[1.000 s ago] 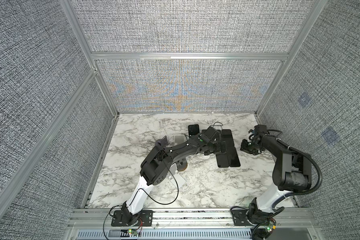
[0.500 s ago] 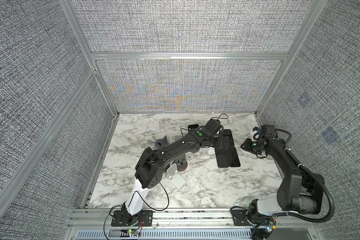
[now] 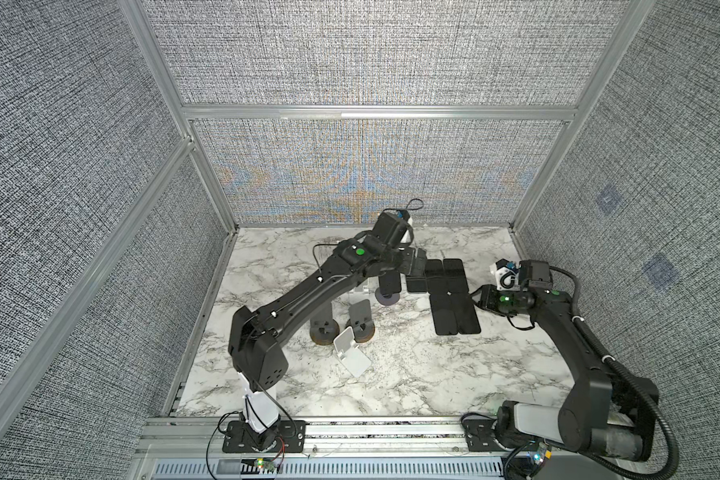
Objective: Remove the phone from the phone stand
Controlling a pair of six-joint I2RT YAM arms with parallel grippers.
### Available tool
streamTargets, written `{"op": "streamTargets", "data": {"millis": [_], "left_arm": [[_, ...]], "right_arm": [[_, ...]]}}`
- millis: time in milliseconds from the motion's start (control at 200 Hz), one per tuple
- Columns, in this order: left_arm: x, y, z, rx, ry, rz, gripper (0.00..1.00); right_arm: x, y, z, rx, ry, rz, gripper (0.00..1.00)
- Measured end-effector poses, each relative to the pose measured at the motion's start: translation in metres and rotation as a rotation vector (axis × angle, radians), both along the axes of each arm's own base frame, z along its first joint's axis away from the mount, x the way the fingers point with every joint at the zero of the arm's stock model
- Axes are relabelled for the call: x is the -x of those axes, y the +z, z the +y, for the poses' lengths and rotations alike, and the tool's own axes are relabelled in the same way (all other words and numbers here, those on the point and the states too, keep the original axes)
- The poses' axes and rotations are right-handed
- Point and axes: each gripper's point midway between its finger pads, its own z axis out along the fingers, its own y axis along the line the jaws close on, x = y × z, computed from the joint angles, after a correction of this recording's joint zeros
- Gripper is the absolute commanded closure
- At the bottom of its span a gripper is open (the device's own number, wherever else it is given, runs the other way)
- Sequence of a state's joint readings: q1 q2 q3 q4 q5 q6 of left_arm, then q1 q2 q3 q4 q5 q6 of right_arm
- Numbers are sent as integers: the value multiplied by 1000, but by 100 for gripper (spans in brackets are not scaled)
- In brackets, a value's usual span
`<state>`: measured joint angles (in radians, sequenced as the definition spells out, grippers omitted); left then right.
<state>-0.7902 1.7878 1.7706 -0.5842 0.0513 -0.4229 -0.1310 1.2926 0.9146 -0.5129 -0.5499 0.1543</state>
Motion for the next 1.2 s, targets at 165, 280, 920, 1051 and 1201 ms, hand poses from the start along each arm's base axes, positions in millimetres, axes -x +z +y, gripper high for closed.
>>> {"op": "streamTargets", "data": {"millis": [165, 280, 920, 1051, 1201], "left_arm": [[-1, -9, 56, 81, 56, 43, 5], [8, -17, 77, 128, 71, 50, 9], [-84, -64, 75, 299, -179, 28, 20], [-89, -75, 60, 369, -237, 57, 20], [-90, -83, 52, 419, -272, 70, 20]], "right_arm": [[-12, 23, 44, -116, 161, -85, 57], [-19, 41, 83, -162, 305, -136, 57], [-18, 36, 67, -263, 240, -104, 61], [1, 30, 65, -292, 230, -75, 61], [14, 28, 66, -302, 232, -48, 61]]}}
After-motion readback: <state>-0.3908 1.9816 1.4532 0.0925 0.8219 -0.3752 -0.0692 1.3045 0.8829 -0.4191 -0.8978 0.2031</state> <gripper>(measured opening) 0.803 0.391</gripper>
